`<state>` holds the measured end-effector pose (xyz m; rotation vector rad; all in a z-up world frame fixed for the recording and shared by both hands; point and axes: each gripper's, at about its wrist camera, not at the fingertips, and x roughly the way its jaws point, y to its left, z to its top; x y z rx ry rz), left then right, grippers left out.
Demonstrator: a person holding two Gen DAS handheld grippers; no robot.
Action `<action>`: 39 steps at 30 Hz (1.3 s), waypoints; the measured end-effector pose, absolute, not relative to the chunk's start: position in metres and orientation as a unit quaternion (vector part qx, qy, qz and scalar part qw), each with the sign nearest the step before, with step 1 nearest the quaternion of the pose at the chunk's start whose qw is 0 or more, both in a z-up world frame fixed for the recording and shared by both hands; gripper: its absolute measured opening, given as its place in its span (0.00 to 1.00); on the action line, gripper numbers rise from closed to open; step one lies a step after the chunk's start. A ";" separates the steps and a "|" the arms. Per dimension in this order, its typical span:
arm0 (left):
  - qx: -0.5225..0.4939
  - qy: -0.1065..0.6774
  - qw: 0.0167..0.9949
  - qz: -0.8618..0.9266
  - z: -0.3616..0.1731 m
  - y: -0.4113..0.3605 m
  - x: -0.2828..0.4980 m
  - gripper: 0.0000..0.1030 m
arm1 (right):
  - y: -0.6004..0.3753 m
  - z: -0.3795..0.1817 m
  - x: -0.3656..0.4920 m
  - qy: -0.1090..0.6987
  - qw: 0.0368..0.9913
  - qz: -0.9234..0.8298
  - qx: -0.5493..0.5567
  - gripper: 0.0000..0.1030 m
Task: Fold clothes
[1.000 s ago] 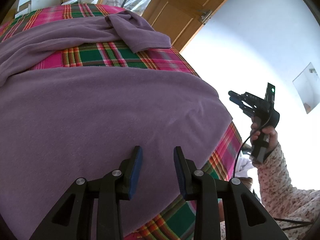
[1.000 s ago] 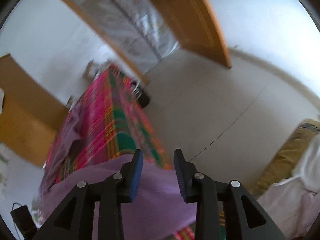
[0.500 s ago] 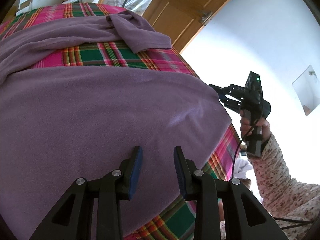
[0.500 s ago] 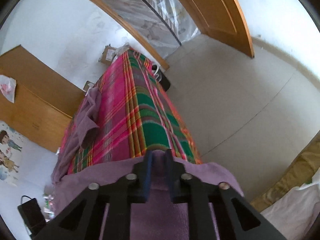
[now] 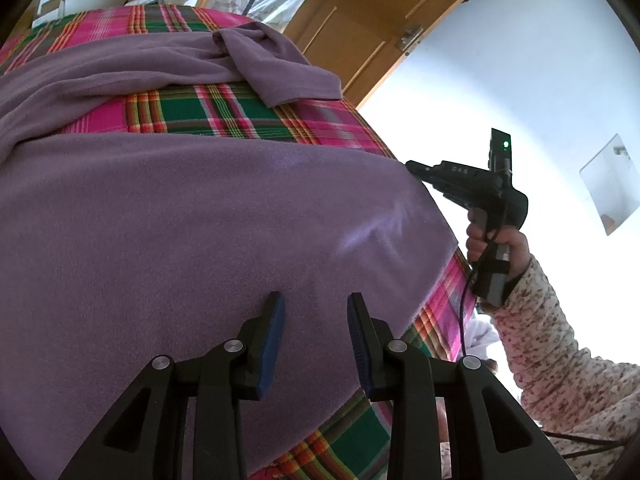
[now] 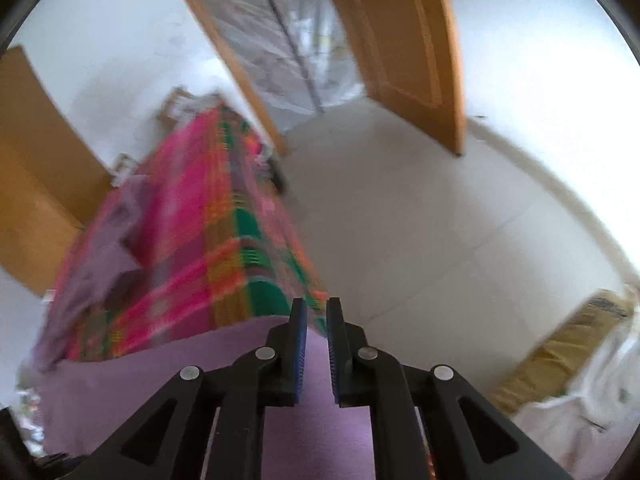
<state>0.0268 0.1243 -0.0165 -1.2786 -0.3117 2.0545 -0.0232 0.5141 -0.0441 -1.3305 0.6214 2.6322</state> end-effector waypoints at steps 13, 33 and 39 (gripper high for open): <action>-0.492 -0.131 0.350 0.786 -0.019 0.104 0.055 0.32 | 0.413 -0.021 0.063 -0.011 0.050 0.926 -0.375 0.23; -0.468 -0.163 0.259 0.829 -0.010 -0.017 0.115 0.32 | 0.243 -0.025 0.074 -0.086 -0.117 0.920 -0.363 0.27; -0.445 -0.236 0.118 0.856 -0.009 -0.104 0.114 0.32 | 0.201 -0.033 0.094 -0.112 -0.164 0.910 -0.363 0.27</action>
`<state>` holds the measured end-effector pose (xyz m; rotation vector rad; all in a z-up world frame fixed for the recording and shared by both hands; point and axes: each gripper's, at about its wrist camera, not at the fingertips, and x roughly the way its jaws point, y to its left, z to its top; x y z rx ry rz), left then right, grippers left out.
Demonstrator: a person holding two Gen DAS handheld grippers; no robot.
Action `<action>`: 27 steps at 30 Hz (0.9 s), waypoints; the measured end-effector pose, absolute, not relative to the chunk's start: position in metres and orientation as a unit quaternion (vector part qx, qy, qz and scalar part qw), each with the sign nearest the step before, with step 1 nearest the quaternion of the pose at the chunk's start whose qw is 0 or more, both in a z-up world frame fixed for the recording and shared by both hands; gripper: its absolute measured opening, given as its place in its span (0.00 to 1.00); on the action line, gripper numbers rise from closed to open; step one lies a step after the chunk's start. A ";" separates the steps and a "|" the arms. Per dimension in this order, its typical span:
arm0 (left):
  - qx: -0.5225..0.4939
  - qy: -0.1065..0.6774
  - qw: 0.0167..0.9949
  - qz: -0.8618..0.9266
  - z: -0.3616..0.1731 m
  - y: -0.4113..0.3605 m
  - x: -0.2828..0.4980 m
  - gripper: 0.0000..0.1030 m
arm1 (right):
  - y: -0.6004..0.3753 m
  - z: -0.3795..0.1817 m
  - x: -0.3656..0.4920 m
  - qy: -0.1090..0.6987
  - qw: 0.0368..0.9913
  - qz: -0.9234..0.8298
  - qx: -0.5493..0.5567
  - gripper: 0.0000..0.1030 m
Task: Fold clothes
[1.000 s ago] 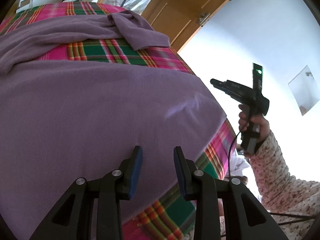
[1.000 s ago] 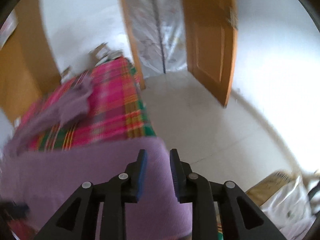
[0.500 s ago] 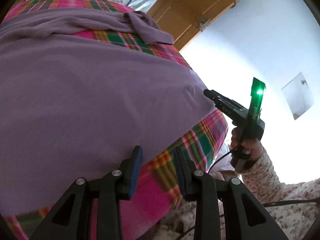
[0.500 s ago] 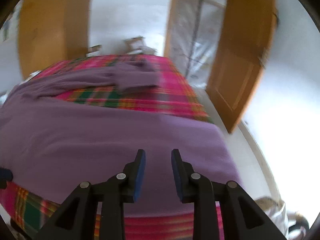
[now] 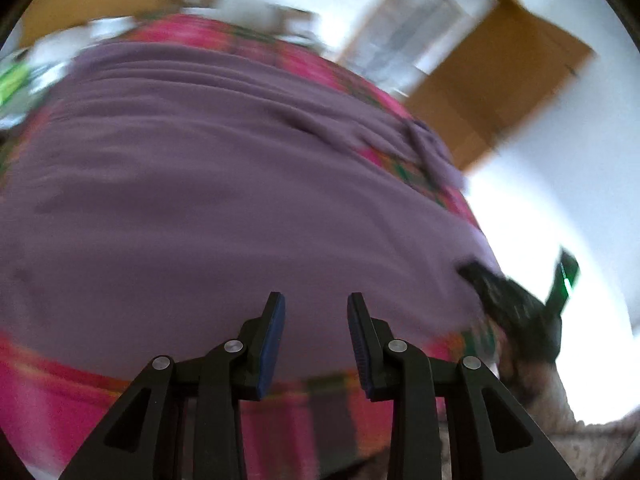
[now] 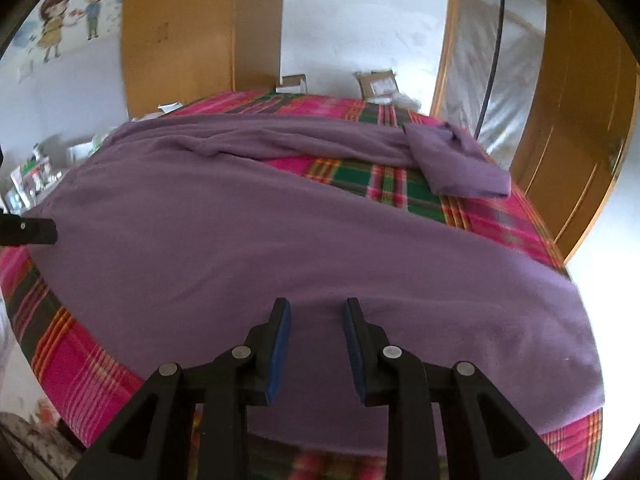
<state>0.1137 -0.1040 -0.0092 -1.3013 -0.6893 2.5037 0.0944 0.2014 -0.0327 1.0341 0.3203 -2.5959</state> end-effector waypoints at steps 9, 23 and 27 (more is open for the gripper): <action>-0.445 -0.256 0.030 0.858 -0.016 -0.162 0.133 0.32 | 0.156 -0.022 0.094 0.128 0.252 -0.887 0.365 0.27; -0.428 -0.303 -0.028 0.851 -0.007 -0.211 0.125 0.32 | 0.144 -0.002 0.064 0.075 0.336 -0.842 0.415 0.29; -0.416 -0.285 -0.017 0.863 0.010 -0.212 0.106 0.32 | 0.158 0.025 0.034 0.061 0.314 -0.859 0.400 0.29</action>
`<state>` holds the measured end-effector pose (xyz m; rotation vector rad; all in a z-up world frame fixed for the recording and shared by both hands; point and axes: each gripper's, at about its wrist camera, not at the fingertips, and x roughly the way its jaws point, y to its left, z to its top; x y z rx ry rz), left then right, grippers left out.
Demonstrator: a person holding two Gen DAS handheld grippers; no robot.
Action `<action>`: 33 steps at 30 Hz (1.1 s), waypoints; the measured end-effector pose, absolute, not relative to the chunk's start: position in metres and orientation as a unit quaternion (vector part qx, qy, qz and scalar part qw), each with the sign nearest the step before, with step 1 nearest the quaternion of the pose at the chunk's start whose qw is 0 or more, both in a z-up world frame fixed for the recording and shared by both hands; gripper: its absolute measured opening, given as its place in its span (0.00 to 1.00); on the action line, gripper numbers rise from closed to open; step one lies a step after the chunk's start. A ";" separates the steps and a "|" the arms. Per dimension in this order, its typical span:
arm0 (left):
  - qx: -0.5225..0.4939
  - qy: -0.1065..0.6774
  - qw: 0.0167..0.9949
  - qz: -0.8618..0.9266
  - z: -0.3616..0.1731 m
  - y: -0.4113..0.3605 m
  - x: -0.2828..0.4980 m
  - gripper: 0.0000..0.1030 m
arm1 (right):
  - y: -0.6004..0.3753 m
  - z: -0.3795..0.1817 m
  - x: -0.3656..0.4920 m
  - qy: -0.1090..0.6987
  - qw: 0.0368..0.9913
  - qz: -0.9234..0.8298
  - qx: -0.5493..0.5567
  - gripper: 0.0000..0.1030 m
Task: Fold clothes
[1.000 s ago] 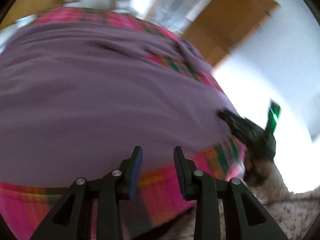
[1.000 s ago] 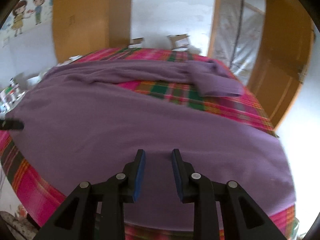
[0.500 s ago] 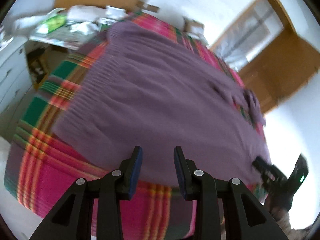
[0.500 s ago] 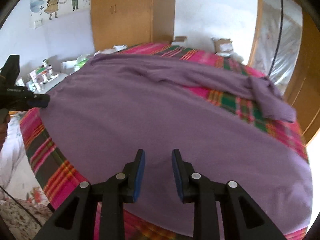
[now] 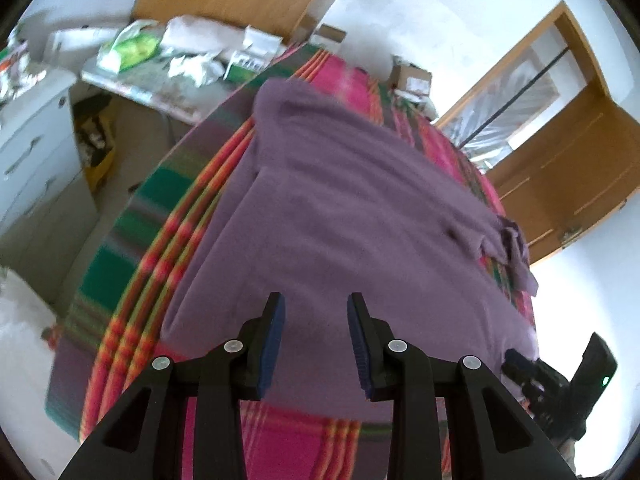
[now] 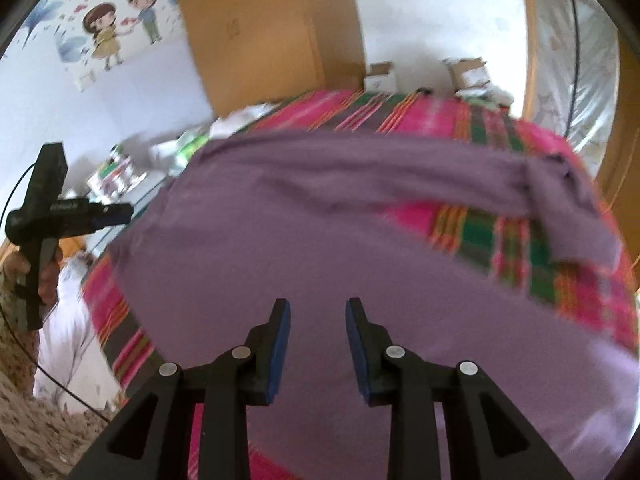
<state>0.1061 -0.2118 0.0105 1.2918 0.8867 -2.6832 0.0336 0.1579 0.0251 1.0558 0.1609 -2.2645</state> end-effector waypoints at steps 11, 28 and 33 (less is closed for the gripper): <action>0.405 0.194 -0.100 -0.888 0.072 -0.150 -0.016 0.32 | 0.234 0.071 -0.077 0.020 0.179 -0.902 0.391 0.29; 0.471 0.130 -0.109 -0.866 0.028 -0.115 -0.196 0.32 | 0.282 0.006 -0.142 0.029 0.136 -0.886 0.443 0.49; 0.495 0.115 -0.083 -0.857 0.010 -0.120 -0.217 0.32 | 0.308 0.010 -0.143 0.006 0.082 -0.909 0.408 0.49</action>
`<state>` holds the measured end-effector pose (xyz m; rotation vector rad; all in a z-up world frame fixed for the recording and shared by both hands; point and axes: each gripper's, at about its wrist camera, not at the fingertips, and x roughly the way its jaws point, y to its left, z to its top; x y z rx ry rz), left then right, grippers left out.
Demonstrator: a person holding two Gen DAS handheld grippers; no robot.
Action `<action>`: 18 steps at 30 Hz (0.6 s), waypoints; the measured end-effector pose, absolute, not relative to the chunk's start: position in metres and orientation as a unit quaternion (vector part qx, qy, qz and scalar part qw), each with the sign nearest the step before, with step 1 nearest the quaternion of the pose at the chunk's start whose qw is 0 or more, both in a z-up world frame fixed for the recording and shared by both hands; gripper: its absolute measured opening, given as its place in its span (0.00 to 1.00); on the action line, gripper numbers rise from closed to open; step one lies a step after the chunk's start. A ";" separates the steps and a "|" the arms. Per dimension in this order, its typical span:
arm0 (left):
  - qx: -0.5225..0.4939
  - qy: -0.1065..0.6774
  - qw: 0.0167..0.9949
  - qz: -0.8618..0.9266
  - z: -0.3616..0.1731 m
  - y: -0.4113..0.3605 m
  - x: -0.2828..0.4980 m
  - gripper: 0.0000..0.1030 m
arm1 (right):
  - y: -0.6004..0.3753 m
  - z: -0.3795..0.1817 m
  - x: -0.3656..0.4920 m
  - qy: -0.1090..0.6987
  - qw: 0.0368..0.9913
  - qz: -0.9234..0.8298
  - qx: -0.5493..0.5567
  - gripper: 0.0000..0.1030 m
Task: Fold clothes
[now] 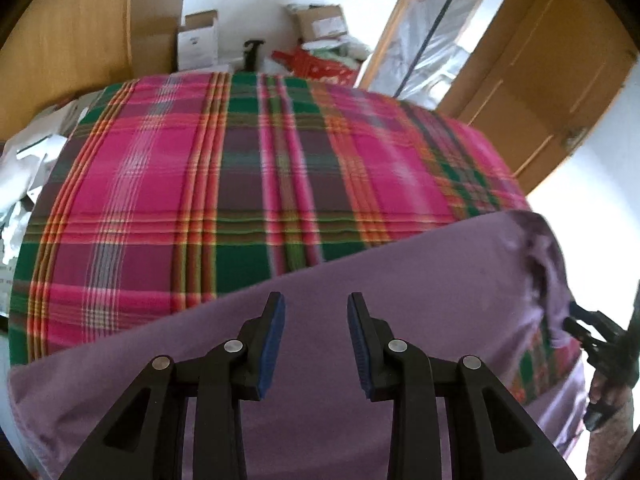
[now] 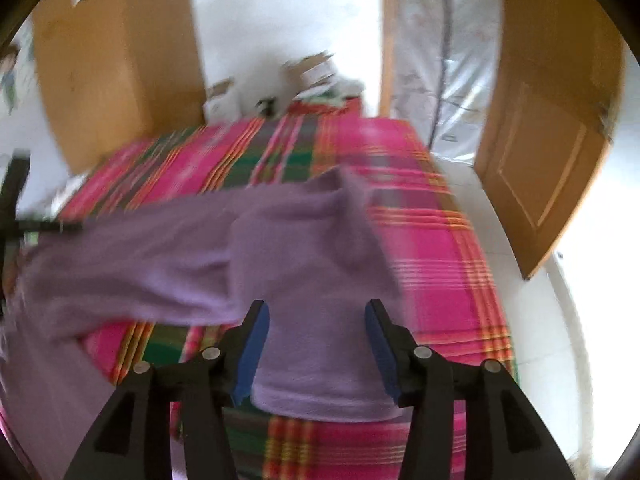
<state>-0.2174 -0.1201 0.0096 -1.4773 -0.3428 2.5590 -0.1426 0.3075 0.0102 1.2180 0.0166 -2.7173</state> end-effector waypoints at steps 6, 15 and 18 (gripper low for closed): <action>-0.507 -0.087 0.097 0.852 -0.001 -0.112 -0.219 0.33 | 0.348 -0.009 -0.142 -0.054 0.039 -0.895 0.442 0.49; -0.483 -0.066 0.172 0.856 0.029 -0.066 -0.170 0.33 | 0.349 -0.021 -0.145 -0.123 0.098 -0.874 0.460 0.29; -0.485 -0.031 0.213 0.848 0.034 -0.037 -0.146 0.33 | 0.349 -0.022 -0.146 -0.130 0.105 -0.870 0.463 0.10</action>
